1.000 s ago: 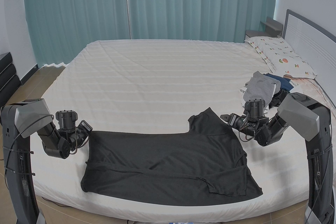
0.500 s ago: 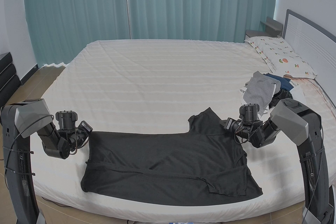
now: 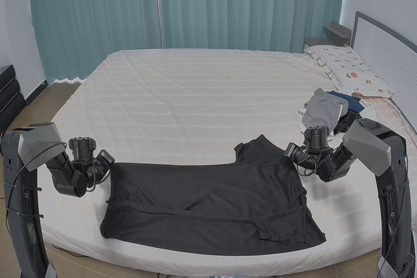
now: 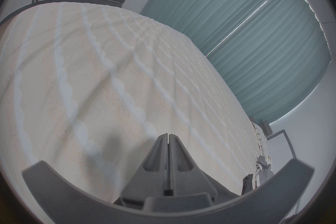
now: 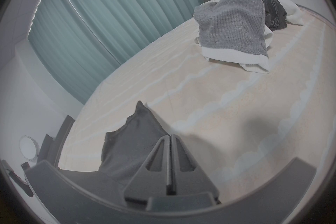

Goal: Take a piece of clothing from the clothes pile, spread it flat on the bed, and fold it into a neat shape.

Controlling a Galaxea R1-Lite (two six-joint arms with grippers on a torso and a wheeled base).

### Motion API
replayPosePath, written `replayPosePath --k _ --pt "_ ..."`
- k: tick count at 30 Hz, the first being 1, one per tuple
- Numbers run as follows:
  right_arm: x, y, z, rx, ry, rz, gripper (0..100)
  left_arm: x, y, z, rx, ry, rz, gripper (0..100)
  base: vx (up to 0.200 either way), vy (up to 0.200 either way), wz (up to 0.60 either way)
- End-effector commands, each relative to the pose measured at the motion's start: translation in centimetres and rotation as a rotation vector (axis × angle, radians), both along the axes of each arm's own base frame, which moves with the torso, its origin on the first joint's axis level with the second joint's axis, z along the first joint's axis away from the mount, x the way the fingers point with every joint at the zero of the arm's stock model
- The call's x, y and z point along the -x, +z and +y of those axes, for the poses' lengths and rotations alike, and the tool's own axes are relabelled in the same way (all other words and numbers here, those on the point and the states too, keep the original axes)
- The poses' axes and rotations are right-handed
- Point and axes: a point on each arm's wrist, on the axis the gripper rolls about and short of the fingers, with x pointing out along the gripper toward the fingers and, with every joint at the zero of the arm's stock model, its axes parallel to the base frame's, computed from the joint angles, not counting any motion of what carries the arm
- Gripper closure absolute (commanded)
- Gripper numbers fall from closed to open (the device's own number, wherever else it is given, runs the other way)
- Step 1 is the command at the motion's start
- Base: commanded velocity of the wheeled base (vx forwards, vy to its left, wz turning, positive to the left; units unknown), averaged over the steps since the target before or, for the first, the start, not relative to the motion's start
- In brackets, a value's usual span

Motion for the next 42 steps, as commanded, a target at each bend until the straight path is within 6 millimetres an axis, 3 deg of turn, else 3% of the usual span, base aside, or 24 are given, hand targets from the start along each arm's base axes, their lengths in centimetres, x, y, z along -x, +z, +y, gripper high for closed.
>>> replayPosePath --k 1,12,22,32,38,42 --pt "0.3 1.5 -0.1 -0.013 0.003 -0.021 100 0.0 0.0 0.1 0.0 0.002 0.0 100 0.0 0.0 0.0" --pt "0.2 2.0 -0.2 -0.014 -0.011 -0.044 100 -0.1 0.2 0.1 0.0 0.003 -0.009 100 0.0 0.0 0.0" --pt "1.8 4.8 -1.4 -0.028 -0.03 -0.146 100 0.1 1.9 0.8 -0.001 0.017 -0.043 100 0.0 0.0 0.0" --pt "2.6 4.8 -1.2 -0.026 -0.01 -0.138 100 0.2 2.8 1.7 0.015 0.012 -0.067 100 0.0 0.0 0.0" --pt "3.1 4.4 -1.4 -0.023 -0.013 -0.115 100 0.6 2.1 1.4 0.011 -0.001 -0.041 100 0.0 0.0 0.0" --pt "4.1 5.4 -1.8 -0.024 -0.012 -0.112 100 1.0 2.4 1.5 0.027 -0.032 -0.044 100 0.0 0.0 0.0"
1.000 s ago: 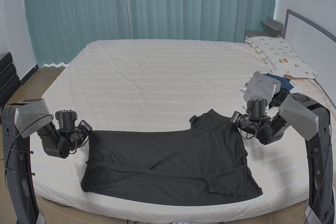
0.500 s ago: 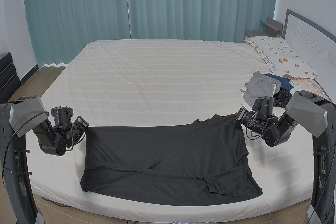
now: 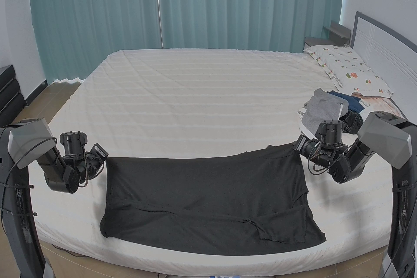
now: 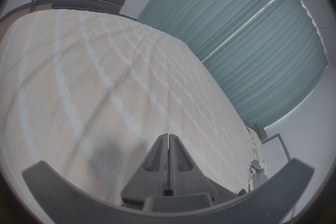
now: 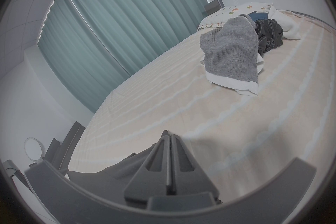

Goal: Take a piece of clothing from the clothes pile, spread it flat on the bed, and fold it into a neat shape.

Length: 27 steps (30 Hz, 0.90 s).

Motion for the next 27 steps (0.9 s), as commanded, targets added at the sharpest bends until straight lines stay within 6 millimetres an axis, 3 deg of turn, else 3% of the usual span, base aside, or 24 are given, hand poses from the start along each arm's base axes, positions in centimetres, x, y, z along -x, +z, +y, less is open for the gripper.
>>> replayPosePath --k 1,9,17,27 --pt "1.1 1.3 -0.5 -0.007 0.009 0.0 100 0.6 0.2 0.2 0.01 -0.025 0.002 100 0.0 0.0 0.0" --pt "3.1 1.5 -0.8 -0.024 0.062 0.046 100 2.3 0.8 0.8 -0.017 -0.125 0.016 100 0.0 0.0 0.0" --pt "4.3 0.9 -1.5 0.001 0.072 0.084 100 3.1 0.6 1.3 -0.049 -0.153 0.033 100 0.0 0.0 0.0" --pt "6.9 -0.4 -1.8 0.038 0.139 0.169 100 5.4 0.5 1.7 -0.102 -0.29 0.055 100 0.0 0.0 0.0"
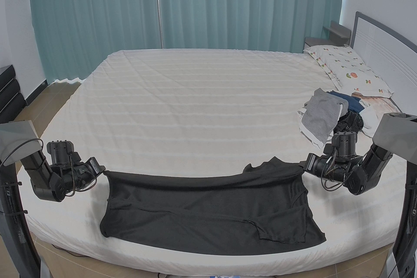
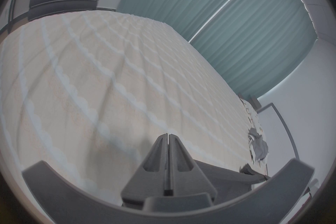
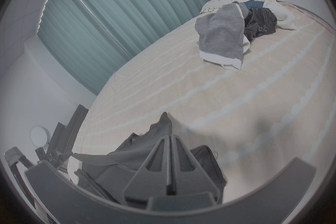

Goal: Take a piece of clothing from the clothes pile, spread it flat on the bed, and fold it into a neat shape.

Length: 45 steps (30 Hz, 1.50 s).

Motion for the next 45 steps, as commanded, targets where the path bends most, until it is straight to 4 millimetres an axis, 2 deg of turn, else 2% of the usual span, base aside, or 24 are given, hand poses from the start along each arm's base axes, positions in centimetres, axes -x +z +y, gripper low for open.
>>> replayPosePath --k 1,11,16,22,29,36,45 --pt "1.7 -0.9 -0.2 0.043 0.03 0.051 100 1.3 0.0 0.2 -0.047 -0.038 0.013 100 0.0 0.0 0.0" --pt "5.5 -2.7 -0.6 0.135 0.111 0.132 100 3.9 -1.5 -0.1 -0.189 -0.207 0.023 100 0.0 0.0 0.0" --pt "6.7 -3.2 -0.7 0.144 0.124 0.13 100 4.8 -2.0 0.0 -0.25 -0.251 0.038 100 0.0 0.0 0.0" --pt "8.4 -4.0 -0.7 0.141 0.139 0.162 100 6.1 -3.8 0.4 -0.353 -0.344 0.086 100 0.0 0.0 0.0" --pt "10.1 -4.2 -0.7 0.137 0.146 0.145 100 6.1 -4.2 0.5 -0.361 -0.349 0.093 100 0.0 0.0 0.0" --pt "11.1 -6.7 -0.9 0.138 0.143 0.126 100 6.2 -5.0 0.5 -0.376 -0.37 0.106 100 0.0 0.0 0.0" --pt "11.6 -6.7 -1.0 0.137 0.14 0.119 100 6.3 -5.1 0.4 -0.373 -0.371 0.108 100 0.0 0.0 0.0"
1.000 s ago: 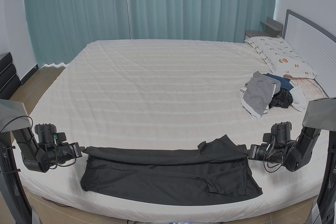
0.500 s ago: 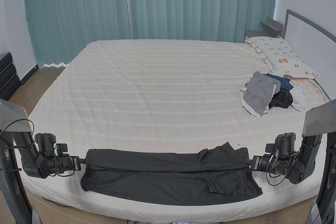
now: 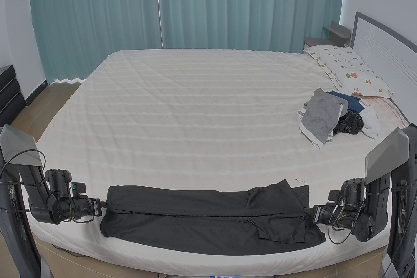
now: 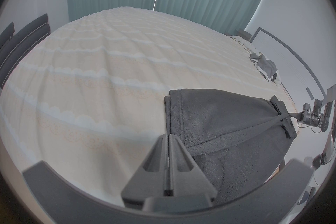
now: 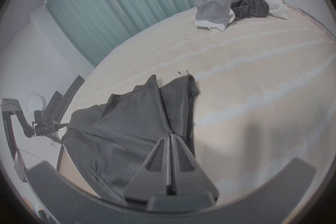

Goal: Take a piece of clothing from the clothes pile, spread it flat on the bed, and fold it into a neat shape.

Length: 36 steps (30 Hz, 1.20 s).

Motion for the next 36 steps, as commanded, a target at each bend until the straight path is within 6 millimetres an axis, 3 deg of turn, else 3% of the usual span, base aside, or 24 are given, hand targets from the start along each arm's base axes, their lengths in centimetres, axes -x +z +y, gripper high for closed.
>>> replayPosePath --k 1,19,20,25,31,36 --pt "0.5 -0.5 -0.1 0.002 0.0 0.031 100 0.0 -0.3 0.0 0.004 0.002 0.008 100 0.0 0.0 0.0" --pt "1.0 -0.2 -0.1 0.003 0.001 0.038 100 0.1 -0.3 -0.1 0.008 0.001 0.011 100 0.0 0.0 0.0" --pt "1.0 -0.2 -0.1 0.003 0.001 0.04 0 0.0 -0.3 -0.1 0.008 0.0 0.011 0 0.0 0.0 0.0" --pt "0.8 0.3 -0.1 -0.009 -0.008 0.019 0 0.1 0.0 0.0 0.007 0.002 0.003 0 0.0 0.0 0.0" --pt "0.5 2.9 -0.7 -0.062 -0.03 -0.063 0 0.3 1.2 0.9 0.051 -0.007 -0.042 0 0.0 0.0 0.0" --pt "0.1 2.9 -1.6 -0.071 -0.066 -0.075 0 0.4 2.0 1.6 0.079 -0.002 -0.072 0 0.0 0.0 0.0"
